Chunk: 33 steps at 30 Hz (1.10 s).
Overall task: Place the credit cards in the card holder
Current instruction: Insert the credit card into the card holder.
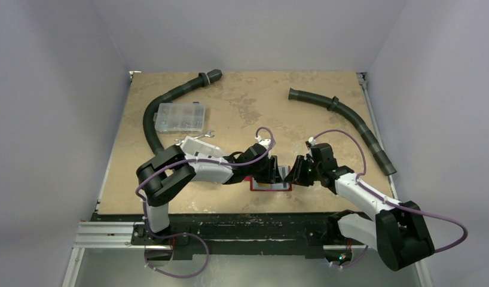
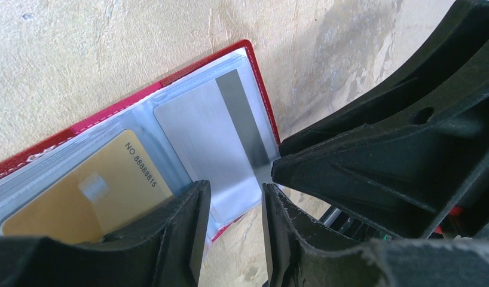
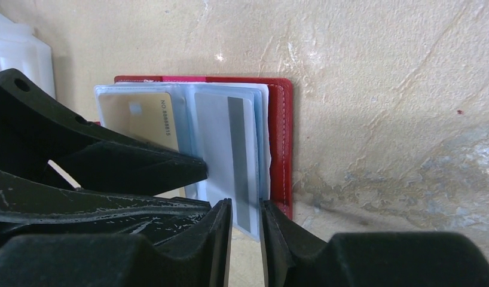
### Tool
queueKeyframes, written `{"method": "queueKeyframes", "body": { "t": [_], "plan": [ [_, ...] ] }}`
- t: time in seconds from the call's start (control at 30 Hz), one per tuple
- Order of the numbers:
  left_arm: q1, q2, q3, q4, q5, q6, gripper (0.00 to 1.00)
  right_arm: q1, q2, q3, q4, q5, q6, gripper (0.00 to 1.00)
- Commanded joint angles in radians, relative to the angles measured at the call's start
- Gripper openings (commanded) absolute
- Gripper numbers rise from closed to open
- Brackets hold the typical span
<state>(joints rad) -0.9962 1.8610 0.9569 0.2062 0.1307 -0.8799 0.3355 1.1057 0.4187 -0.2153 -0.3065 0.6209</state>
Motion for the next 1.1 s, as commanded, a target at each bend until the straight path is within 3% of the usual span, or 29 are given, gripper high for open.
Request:
{"method": "queueKeyframes", "body": {
  "t": [0.0, 0.73, 1.07],
  "plan": [
    [0.003, -0.022, -0.032, -0.057, -0.012, 0.008, 0.41, 0.005, -0.033, 0.004, 0.039, -0.041, -0.009, 0.29],
    [0.014, -0.152, -0.047, -0.058, -0.054, 0.054, 0.43, 0.004, -0.038, -0.003, 0.134, -0.180, -0.032, 0.36],
    [0.052, -0.414, -0.114, -0.135, -0.176, 0.085, 0.45, 0.015, 0.026, 0.019, 0.208, -0.279, -0.055, 0.41]
  ]
}}
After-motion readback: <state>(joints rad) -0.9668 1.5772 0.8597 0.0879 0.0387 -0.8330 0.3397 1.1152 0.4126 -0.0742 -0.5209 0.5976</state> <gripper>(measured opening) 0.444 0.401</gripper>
